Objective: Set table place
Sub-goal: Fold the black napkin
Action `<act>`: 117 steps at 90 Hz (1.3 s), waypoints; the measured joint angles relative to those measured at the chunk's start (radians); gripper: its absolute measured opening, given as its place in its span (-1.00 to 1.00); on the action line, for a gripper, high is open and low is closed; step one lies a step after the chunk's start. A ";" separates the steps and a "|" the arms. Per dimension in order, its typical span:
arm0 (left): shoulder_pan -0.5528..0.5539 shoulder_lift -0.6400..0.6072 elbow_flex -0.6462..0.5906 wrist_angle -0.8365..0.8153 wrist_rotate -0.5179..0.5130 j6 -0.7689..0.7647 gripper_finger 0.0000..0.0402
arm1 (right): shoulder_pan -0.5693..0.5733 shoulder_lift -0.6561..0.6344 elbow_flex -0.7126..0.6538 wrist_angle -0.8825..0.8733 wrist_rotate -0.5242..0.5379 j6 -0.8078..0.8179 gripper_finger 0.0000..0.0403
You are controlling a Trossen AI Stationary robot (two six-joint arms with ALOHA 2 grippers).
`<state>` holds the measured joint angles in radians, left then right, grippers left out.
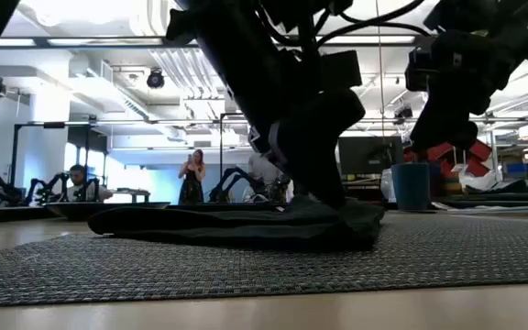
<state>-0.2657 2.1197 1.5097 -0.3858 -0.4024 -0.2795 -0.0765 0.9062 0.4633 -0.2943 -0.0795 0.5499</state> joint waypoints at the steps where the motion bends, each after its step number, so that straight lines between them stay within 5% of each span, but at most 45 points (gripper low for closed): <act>1: 0.000 0.002 0.000 -0.001 0.000 0.000 -0.11 | 0.000 0.000 0.000 0.000 0.000 0.000 -0.46; 25: 0.003 0.033 -0.001 -0.020 -0.023 -0.001 -0.10 | 0.000 0.000 0.000 -0.001 -0.007 0.000 -0.43; 80: 0.037 0.038 -0.001 -0.026 -0.057 -0.006 -0.96 | 0.000 0.000 0.000 -0.009 -0.009 -0.012 -0.55; 117: 0.066 -0.041 -0.002 -0.075 -0.139 -0.045 -1.00 | 0.000 0.000 0.000 -0.017 -0.010 -0.015 -0.67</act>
<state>-0.1994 2.0783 1.5078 -0.4605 -0.5410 -0.3244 -0.0765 0.9062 0.4633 -0.3109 -0.0897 0.5350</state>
